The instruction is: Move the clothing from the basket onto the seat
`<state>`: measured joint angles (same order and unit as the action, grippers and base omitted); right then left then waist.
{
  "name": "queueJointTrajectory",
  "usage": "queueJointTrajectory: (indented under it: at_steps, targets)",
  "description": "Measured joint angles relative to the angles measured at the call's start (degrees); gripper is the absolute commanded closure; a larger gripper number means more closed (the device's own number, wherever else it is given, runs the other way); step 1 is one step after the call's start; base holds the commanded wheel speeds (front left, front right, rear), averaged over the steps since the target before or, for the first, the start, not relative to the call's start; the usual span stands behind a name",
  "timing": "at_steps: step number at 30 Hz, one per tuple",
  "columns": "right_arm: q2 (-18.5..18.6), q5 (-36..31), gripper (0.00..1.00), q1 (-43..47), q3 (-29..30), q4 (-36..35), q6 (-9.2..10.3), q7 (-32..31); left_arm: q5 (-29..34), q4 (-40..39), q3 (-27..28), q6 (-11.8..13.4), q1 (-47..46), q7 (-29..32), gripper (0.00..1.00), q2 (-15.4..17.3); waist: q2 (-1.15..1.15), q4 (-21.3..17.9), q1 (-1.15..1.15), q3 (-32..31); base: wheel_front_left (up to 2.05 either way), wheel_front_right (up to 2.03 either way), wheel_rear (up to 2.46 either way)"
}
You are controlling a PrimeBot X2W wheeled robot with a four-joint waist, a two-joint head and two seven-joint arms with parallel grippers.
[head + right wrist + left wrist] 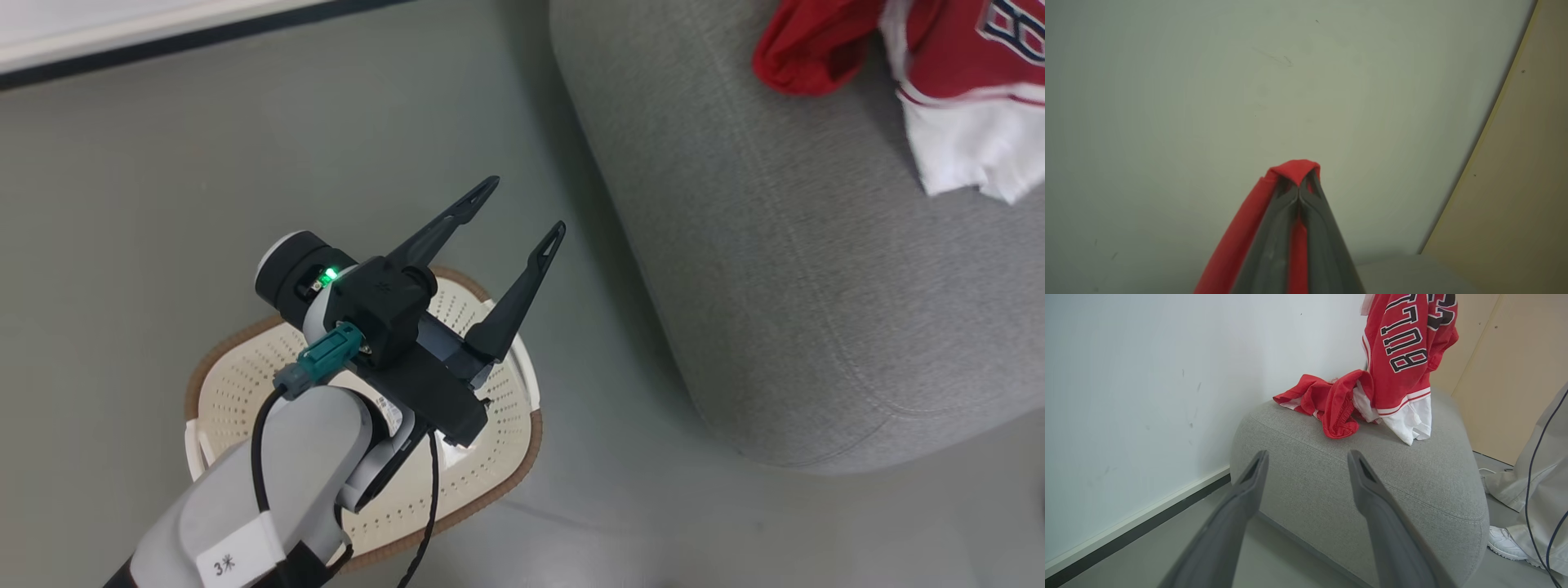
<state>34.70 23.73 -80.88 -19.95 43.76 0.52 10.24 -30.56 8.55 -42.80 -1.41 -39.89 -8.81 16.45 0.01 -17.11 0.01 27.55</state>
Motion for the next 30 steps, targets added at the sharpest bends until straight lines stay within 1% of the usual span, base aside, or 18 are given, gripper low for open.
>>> queueJointTrajectory:
  at_steps: [4,10,14,20,23,24,25,26,27,28,29,30]
  targets:
    - [-0.8,0.0,1.00,-0.5,0.1,2.0,0.00,0.5,0.3,-1.1,0.1,0.6,-0.1,0.7,0.00,0.8,0.00,1.1,-0.01,2.3,0.00,0.00,0.00]
    - [-4.3,0.0,1.00,0.7,-1.5,6.8,-0.03,1.0,1.2,-2.0,0.2,1.3,-0.3,1.5,0.00,1.6,-0.01,2.2,0.00,5.6,0.00,0.00,0.00]
    - [-5.5,0.0,1.00,2.7,-2.3,10.2,-0.08,1.3,1.9,-2.1,0.1,1.2,-1.6,2.2,0.00,1.6,0.00,2.8,0.00,7.4,0.00,0.00,0.00]
    - [-9.0,0.2,1.00,3.1,-2.9,14.3,-0.63,1.7,2.0,-2.0,0.1,1.4,-1.7,2.2,0.00,2.0,0.00,3.2,-0.01,9.1,0.00,0.00,0.00]
    - [-9.3,0.5,1.00,3.1,-2.9,15.9,-1.05,2.0,2.0,-1.9,0.1,1.4,-1.9,2.5,0.00,1.9,-0.01,3.2,-0.01,9.5,0.00,0.00,0.00]
    - [-9.4,0.5,0.96,3.1,-2.9,16.4,-1.05,2.2,2.0,-1.8,0.3,1.4,-2.0,2.5,0.00,2.0,-0.01,3.2,-0.01,9.5,0.00,0.00,0.00]
    - [-9.7,0.5,0.85,3.1,-2.9,16.8,-1.05,2.4,2.0,-1.6,0.4,1.5,-2.0,2.5,0.00,2.0,0.00,3.1,-0.01,9.5,0.00,0.00,0.00]
    - [-10.2,0.5,0.67,3.1,-3.0,17.2,-1.05,2.5,2.0,-1.4,0.5,1.5,-2.0,2.4,0.00,2.1,-0.01,3.0,-0.01,9.4,0.00,0.00,0.00]
    - [-10.8,0.5,0.57,3.1,-3.1,17.5,-1.15,2.5,2.0,-1.3,0.7,1.5,-2.0,2.3,0.00,2.2,0.00,2.8,-0.01,9.3,0.00,0.00,0.00]
    - [-11.2,0.5,0.24,3.2,-3.2,17.7,-1.37,2.8,2.0,-1.2,0.8,1.5,-2.0,2.1,0.00,2.4,-0.01,2.7,-0.01,9.2,0.00,0.00,0.00]
    - [-11.7,0.7,0.00,3.4,-3.1,17.8,-1.55,3.0,2.0,-1.0,1.0,1.6,-1.9,2.1,0.00,2.5,-0.01,2.5,-0.01,9.1,0.00,0.00,0.00]
    - [-12.2,1.1,0.00,3.7,-2.9,18.1,-1.55,3.0,2.0,-1.0,1.1,1.7,-1.9,1.9,0.00,2.6,-0.01,2.3,-0.01,8.9,0.00,0.00,0.00]
